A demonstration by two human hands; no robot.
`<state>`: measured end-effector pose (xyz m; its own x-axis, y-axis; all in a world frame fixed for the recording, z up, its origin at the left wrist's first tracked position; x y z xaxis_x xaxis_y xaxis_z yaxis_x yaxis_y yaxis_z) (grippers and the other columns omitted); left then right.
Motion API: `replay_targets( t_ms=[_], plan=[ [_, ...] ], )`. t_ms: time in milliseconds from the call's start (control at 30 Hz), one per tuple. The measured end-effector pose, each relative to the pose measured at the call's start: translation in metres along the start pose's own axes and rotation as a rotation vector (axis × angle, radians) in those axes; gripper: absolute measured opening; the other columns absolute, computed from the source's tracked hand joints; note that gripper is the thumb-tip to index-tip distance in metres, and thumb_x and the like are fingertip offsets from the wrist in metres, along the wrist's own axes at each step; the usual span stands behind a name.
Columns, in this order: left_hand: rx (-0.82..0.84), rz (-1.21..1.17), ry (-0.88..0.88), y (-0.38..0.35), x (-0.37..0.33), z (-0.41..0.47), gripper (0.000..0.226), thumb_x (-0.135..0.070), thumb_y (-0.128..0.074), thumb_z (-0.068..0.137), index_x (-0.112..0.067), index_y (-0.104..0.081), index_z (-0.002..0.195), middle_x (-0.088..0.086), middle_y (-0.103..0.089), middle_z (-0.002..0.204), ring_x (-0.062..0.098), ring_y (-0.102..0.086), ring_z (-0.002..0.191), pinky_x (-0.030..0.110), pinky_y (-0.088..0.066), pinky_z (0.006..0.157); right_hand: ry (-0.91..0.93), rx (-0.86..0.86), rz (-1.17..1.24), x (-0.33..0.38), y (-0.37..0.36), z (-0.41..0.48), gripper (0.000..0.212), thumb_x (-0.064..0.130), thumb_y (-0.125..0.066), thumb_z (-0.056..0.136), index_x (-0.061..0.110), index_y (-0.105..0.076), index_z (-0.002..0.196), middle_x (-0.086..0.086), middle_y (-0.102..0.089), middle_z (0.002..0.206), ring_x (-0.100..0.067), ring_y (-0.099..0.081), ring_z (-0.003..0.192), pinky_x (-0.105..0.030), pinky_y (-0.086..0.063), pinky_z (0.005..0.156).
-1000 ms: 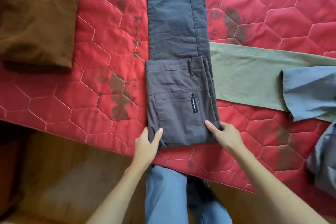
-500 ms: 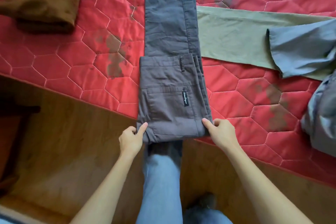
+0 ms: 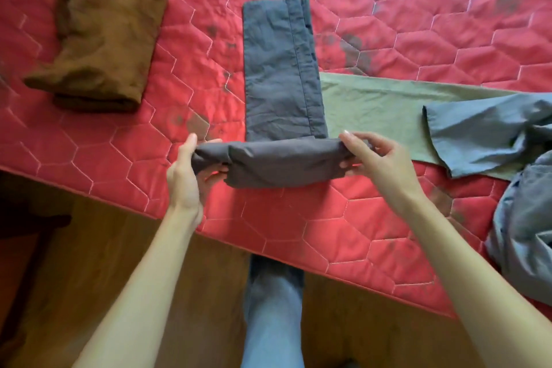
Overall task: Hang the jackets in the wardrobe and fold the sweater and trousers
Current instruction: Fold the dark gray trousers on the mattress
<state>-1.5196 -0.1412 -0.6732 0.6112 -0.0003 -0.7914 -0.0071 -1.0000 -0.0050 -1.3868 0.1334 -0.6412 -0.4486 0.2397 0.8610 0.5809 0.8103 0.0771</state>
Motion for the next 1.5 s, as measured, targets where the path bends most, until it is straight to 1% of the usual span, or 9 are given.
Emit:
replay_targets(
  t_ms=[267,433,567,733,967,1300,1367,1433,1500],
  plan=[
    [0.106,0.565,-0.096,-0.038,-0.018,0.145,0.029,-0.038,-0.085,0.073,-0.014,-0.07,0.079,0.006,-0.07,0.072,0.02,-0.063,0.071,0.031,-0.059,0.062,-0.048,0.064,-0.274,0.006,-0.038,0.154,0.024,0.007,-0.076,0.084,0.015,-0.064,0.103,-0.003,-0.064,0.071,-0.006,-0.06,0.058,-0.023,-0.053,0.056],
    [0.037,0.97,-0.062,-0.037,0.011,0.178,0.043,-0.046,-0.078,0.08,-0.014,-0.068,0.107,0.002,-0.072,0.106,0.021,-0.064,0.101,0.029,-0.042,0.081,-0.211,-0.052,-0.625,-0.062,-0.034,0.194,0.052,0.045,-0.081,0.069,0.014,-0.069,0.109,-0.001,-0.068,0.077,-0.018,-0.066,0.074,-0.038,-0.056,0.076],
    [-0.03,0.857,0.027,-0.044,0.027,0.159,0.046,-0.053,-0.068,0.085,-0.013,-0.054,0.102,0.008,-0.069,0.1,0.032,-0.062,0.107,0.035,-0.042,0.083,-0.346,-0.158,-0.669,-0.096,-0.025,0.158,0.08,0.08,-0.069,0.053,0.016,-0.062,0.101,-0.01,-0.068,0.103,-0.028,-0.067,0.098,-0.045,-0.055,0.087],
    [0.111,0.872,0.143,-0.052,0.051,0.117,0.077,-0.064,-0.071,0.076,-0.017,-0.042,0.128,0.007,-0.06,0.133,0.031,-0.054,0.125,0.036,-0.042,0.099,-0.456,-0.06,-0.685,-0.112,-0.028,0.109,0.055,0.056,-0.068,0.084,0.008,-0.06,0.11,-0.014,-0.069,0.115,-0.033,-0.063,0.111,-0.038,-0.047,0.083],
    [0.124,0.958,0.172,-0.011,0.086,0.058,0.072,-0.06,-0.075,0.074,-0.017,-0.038,0.118,0.013,-0.062,0.129,0.037,-0.057,0.12,0.041,-0.047,0.095,-0.597,0.046,-0.696,-0.142,-0.007,0.044,0.056,0.064,-0.067,0.08,0.008,-0.068,0.077,-0.01,-0.067,0.083,-0.029,-0.062,0.08,-0.035,-0.039,0.061],
    [0.146,0.566,0.48,0.07,0.156,-0.094,0.043,-0.028,-0.079,0.083,-0.016,-0.052,0.114,-0.006,-0.064,0.11,0.015,-0.062,0.106,0.032,-0.047,0.091,-0.583,0.178,-0.703,-0.177,0.03,-0.107,0.062,0.04,-0.073,0.085,0.016,-0.043,0.134,-0.007,-0.064,0.118,-0.023,-0.06,0.107,-0.032,-0.044,0.091],
    [0.169,0.47,0.473,0.08,0.149,-0.1,0.074,-0.041,-0.083,0.073,-0.02,-0.048,0.135,-0.009,-0.065,0.123,0.011,-0.062,0.111,0.035,-0.048,0.1,-0.528,0.23,-0.758,-0.153,0.031,-0.107,0.071,0.035,-0.073,0.084,0.026,-0.036,0.145,-0.005,-0.064,0.107,-0.022,-0.06,0.097,-0.029,-0.043,0.085],
    [0.151,0.396,0.421,0.087,0.136,-0.089,0.108,-0.052,-0.084,0.061,-0.034,-0.03,0.152,-0.012,-0.055,0.142,0.011,-0.057,0.125,0.044,-0.043,0.11,-0.466,0.285,-0.783,-0.12,0.024,-0.093,0.053,0.029,-0.07,0.086,0.027,-0.052,0.136,0.0,-0.067,0.099,-0.018,-0.063,0.089,-0.027,-0.044,0.077],
    [0.134,0.324,0.418,0.082,0.114,-0.076,0.101,-0.051,-0.08,0.065,-0.041,-0.029,0.152,-0.013,-0.051,0.145,0.014,-0.055,0.128,0.05,-0.044,0.108,-0.413,0.34,-0.787,-0.085,0.01,-0.074,0.023,0.025,-0.065,0.091,0.018,-0.071,0.112,0.003,-0.07,0.094,-0.015,-0.068,0.088,-0.025,-0.047,0.074]
  ],
)
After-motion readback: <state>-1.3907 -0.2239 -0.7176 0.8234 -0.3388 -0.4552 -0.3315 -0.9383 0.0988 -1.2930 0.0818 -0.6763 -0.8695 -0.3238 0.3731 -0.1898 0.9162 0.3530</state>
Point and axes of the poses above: each hand's wrist, its own z-axis towards the middle knuckle, its own y-axis out of the back of the hand, x = y × z, the point moved 5 cm from there along z, towards the middle knuckle
